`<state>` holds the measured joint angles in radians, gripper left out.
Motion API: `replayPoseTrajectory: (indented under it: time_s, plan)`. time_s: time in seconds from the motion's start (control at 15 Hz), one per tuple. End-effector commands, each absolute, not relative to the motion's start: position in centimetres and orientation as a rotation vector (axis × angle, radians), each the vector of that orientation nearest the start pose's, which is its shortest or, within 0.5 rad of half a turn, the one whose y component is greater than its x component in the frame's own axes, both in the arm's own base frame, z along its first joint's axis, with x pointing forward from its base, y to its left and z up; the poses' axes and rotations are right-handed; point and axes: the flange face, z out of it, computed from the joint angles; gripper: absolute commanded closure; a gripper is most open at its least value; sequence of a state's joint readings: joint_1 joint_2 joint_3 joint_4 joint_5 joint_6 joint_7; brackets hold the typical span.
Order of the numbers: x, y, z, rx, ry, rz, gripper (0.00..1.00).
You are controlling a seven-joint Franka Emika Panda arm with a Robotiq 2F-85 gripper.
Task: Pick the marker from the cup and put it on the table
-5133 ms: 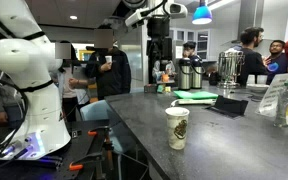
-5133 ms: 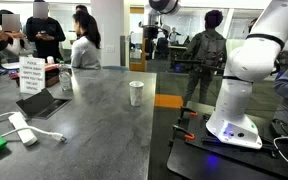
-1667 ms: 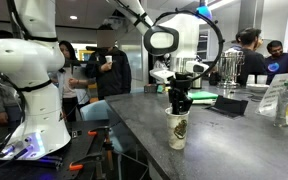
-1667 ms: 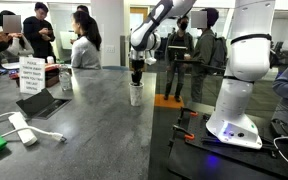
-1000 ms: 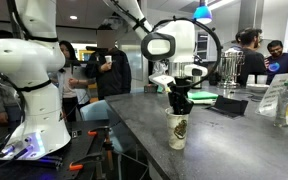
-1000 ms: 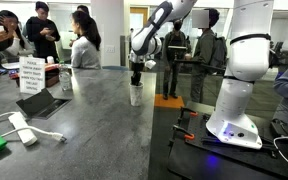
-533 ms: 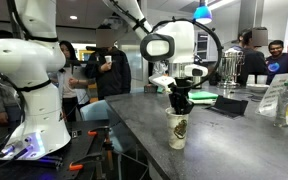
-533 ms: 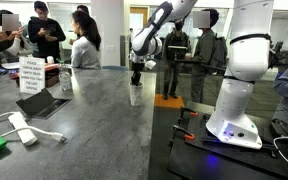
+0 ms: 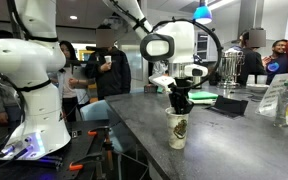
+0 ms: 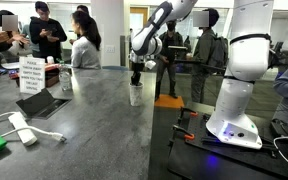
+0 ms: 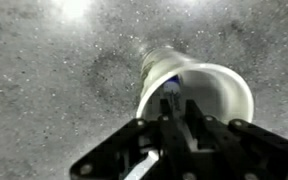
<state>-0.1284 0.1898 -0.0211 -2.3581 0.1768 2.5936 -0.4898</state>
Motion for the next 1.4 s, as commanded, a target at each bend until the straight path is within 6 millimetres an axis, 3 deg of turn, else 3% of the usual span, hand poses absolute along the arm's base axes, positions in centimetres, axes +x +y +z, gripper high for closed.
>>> replayPoseTrajectory:
  time_s: [0.0,0.53,0.93,1.33]
  plan:
    - [50.5,-7.4,26.2,-3.032,-0.335,-0.106,0.95]
    - [52.4,-7.6,30.5,-3.036,-0.368,-0.122,0.95]
    - [53.2,-7.7,34.5,-3.049,-0.449,0.027,0.95]
    - [54.2,-5.9,38.5,-3.071,-0.594,0.049,0.95]
